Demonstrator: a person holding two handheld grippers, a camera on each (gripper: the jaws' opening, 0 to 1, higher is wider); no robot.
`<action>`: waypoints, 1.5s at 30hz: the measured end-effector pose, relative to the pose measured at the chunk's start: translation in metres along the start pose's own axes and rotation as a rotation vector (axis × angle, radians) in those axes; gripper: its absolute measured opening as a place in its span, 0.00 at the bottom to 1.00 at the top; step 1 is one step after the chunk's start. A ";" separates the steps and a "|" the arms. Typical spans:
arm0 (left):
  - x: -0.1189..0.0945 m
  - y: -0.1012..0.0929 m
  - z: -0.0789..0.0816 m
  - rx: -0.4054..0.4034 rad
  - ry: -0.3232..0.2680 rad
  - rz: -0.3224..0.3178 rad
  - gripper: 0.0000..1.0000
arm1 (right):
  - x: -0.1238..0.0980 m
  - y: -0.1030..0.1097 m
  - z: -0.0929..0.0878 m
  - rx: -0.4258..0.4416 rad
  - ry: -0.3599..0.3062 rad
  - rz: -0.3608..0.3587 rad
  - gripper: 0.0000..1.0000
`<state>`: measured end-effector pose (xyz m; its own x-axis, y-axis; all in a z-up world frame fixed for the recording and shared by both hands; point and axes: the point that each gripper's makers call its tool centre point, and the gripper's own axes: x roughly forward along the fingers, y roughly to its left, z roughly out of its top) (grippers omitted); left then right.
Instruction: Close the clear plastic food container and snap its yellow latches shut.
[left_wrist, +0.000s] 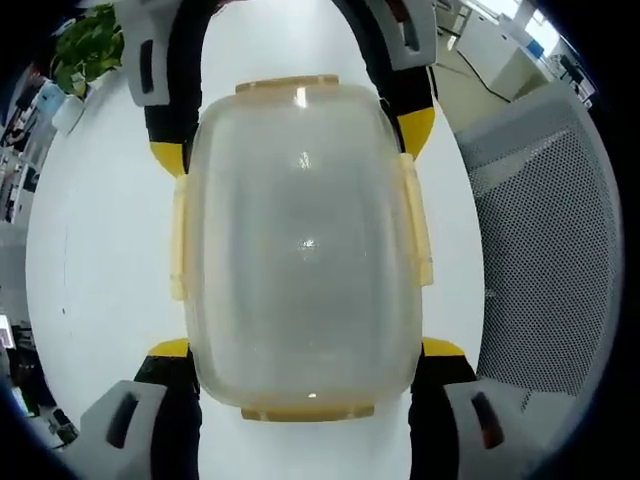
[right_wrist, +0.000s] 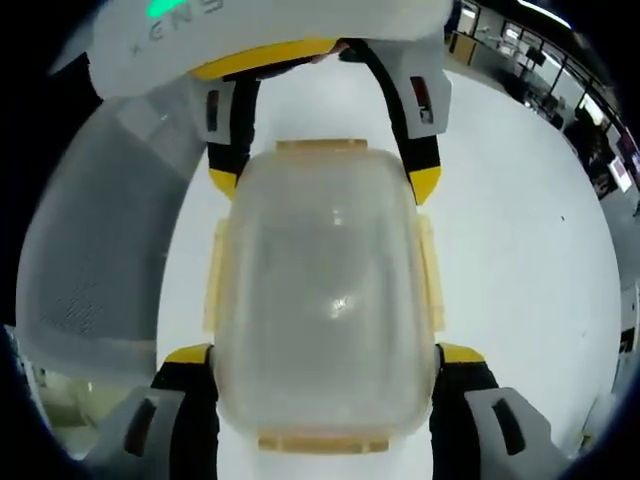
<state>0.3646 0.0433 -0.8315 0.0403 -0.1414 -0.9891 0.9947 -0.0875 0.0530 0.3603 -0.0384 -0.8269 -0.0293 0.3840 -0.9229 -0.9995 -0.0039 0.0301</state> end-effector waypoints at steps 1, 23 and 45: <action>0.000 0.000 0.000 -0.001 -0.003 -0.002 0.87 | -0.001 0.000 0.001 0.002 -0.004 0.000 0.88; 0.000 -0.002 0.001 -0.002 -0.030 0.000 0.87 | 0.004 0.001 0.001 0.015 -0.002 0.002 0.90; -0.005 -0.001 -0.047 -0.012 0.000 0.001 0.88 | 0.022 -0.004 0.045 0.008 -0.005 -0.004 0.90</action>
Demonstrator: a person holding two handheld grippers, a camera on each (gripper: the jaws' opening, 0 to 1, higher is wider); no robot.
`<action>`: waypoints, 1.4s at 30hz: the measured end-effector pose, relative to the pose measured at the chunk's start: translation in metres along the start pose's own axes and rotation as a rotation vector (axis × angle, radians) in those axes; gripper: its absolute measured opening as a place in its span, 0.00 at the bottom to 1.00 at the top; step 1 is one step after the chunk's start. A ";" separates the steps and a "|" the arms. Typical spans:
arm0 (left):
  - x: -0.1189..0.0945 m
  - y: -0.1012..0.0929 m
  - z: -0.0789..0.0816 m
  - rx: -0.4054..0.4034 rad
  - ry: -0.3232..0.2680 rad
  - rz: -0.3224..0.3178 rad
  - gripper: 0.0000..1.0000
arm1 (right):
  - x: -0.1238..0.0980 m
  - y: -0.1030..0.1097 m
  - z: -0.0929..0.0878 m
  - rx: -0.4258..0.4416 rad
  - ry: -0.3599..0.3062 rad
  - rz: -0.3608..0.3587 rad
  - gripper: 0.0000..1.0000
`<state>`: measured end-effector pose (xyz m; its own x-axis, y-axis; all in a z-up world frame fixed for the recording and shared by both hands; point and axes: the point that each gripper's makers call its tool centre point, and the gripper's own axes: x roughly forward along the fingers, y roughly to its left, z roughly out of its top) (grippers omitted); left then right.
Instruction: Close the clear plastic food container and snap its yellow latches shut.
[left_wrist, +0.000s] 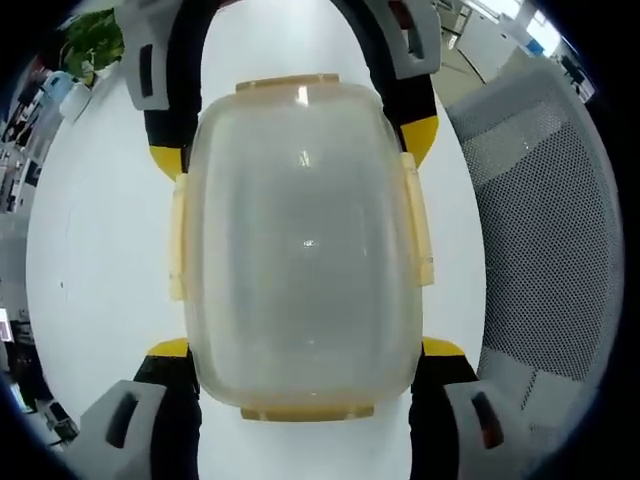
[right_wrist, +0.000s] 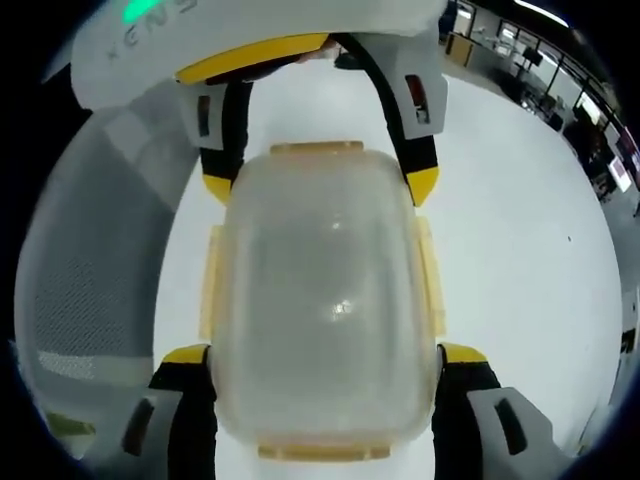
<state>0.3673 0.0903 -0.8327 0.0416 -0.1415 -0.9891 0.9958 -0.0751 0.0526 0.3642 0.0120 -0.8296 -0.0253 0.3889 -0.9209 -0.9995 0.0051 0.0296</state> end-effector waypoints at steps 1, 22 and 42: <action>-0.001 0.000 -0.003 -0.002 -0.002 0.001 0.88 | 0.001 0.000 0.003 0.000 0.002 -0.001 0.90; -0.007 -0.004 -0.047 -0.003 0.006 -0.003 0.88 | 0.018 -0.001 0.044 0.010 0.002 -0.010 0.91; -0.011 0.001 -0.074 -0.001 0.003 -0.006 0.88 | 0.029 -0.007 0.070 0.017 0.005 -0.013 0.91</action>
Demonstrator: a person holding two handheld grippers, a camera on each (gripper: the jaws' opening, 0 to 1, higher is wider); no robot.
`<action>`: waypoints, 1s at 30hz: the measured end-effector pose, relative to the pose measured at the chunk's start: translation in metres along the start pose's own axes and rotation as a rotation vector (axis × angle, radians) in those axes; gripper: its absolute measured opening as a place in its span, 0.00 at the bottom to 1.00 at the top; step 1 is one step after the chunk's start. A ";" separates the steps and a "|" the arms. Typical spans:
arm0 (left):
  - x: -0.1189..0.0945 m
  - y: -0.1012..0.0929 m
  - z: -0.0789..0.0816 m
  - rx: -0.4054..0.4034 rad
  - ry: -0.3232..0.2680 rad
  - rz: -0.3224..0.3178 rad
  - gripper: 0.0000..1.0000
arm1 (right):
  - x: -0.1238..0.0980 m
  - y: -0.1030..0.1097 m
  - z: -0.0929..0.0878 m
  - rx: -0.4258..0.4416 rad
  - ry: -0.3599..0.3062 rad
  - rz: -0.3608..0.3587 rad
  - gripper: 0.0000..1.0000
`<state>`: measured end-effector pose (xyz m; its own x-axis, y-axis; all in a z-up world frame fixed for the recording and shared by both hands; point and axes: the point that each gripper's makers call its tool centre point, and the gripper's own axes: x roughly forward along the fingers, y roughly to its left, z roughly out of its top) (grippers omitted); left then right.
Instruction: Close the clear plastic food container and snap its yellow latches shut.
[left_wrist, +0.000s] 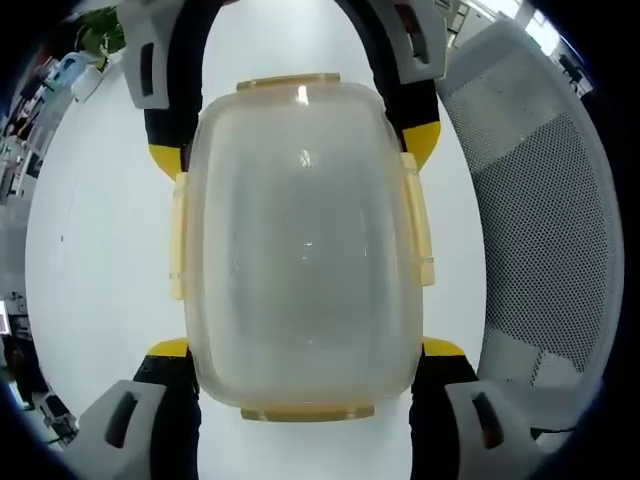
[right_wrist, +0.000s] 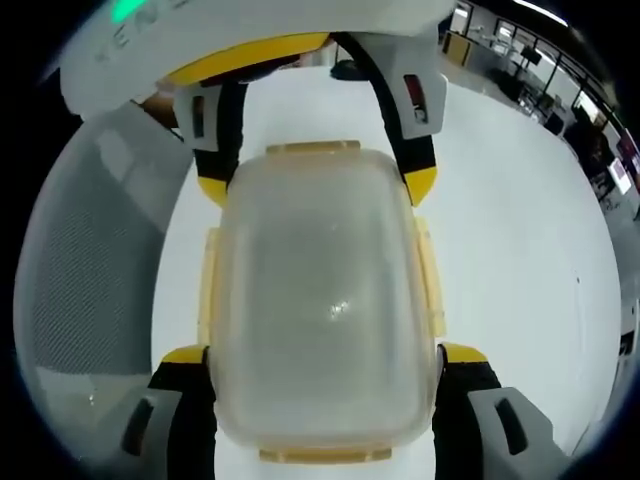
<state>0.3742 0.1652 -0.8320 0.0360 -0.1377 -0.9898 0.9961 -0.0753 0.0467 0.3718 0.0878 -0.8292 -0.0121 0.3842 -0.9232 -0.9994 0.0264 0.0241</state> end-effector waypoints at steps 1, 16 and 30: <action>0.000 0.000 -0.001 0.000 0.000 0.000 0.88 | 0.000 0.000 0.001 0.000 0.001 0.000 0.91; -0.001 -0.001 -0.017 -0.005 -0.004 0.001 0.88 | 0.008 0.000 0.015 0.003 -0.001 -0.002 0.91; 0.000 -0.002 -0.015 -0.008 -0.047 0.005 0.89 | 0.008 0.001 0.015 0.006 0.003 -0.009 0.92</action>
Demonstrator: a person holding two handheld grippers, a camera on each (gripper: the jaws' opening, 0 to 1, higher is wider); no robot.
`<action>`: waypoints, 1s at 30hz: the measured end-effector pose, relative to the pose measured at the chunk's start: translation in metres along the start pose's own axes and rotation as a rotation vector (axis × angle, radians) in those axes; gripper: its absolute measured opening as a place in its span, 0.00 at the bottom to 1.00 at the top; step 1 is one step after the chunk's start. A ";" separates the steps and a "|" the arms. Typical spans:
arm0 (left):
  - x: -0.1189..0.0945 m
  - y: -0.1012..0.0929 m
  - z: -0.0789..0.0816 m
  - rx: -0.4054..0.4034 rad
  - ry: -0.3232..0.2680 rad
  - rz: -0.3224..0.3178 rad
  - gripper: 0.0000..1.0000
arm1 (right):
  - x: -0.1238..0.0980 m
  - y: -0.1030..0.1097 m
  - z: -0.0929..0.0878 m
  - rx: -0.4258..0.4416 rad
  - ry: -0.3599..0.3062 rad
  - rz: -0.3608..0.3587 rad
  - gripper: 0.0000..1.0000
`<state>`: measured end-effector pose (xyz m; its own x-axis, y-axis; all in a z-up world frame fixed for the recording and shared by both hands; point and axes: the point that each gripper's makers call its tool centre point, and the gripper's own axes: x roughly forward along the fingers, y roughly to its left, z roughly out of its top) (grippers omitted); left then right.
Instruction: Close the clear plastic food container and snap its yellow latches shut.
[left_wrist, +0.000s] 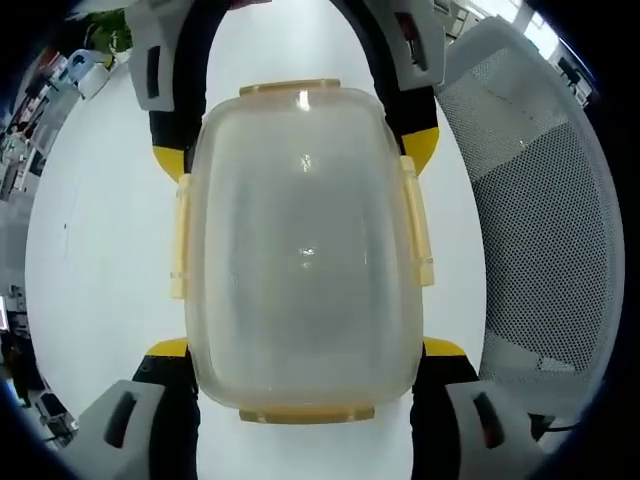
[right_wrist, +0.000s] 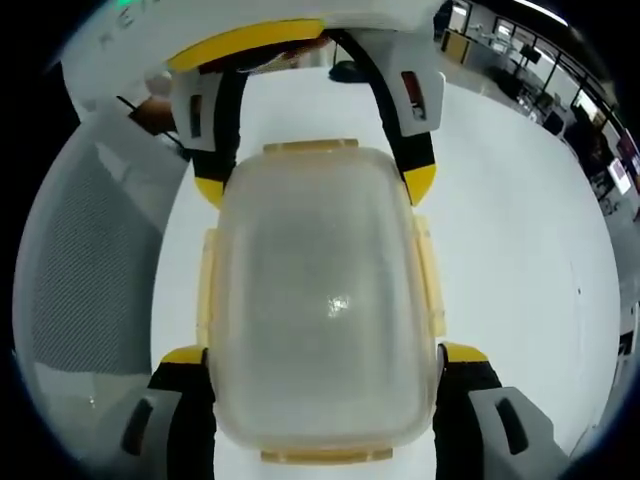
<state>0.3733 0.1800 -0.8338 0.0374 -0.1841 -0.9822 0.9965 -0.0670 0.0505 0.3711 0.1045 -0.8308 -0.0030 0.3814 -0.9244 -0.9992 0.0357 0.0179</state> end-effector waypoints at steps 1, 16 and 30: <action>0.000 0.000 0.000 0.000 -0.002 0.000 0.89 | 0.000 0.000 0.000 0.002 -0.002 -0.002 0.92; 0.001 -0.001 0.002 -0.003 -0.013 0.005 0.89 | 0.001 0.000 -0.004 0.002 0.037 0.000 0.92; 0.002 0.016 -0.001 0.017 0.023 0.000 0.89 | 0.001 -0.015 -0.003 0.022 0.025 -0.011 0.92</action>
<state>0.3894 0.1795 -0.8352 0.0394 -0.1614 -0.9861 0.9950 -0.0839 0.0534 0.3857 0.1016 -0.8333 0.0064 0.3578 -0.9338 -0.9981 0.0597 0.0160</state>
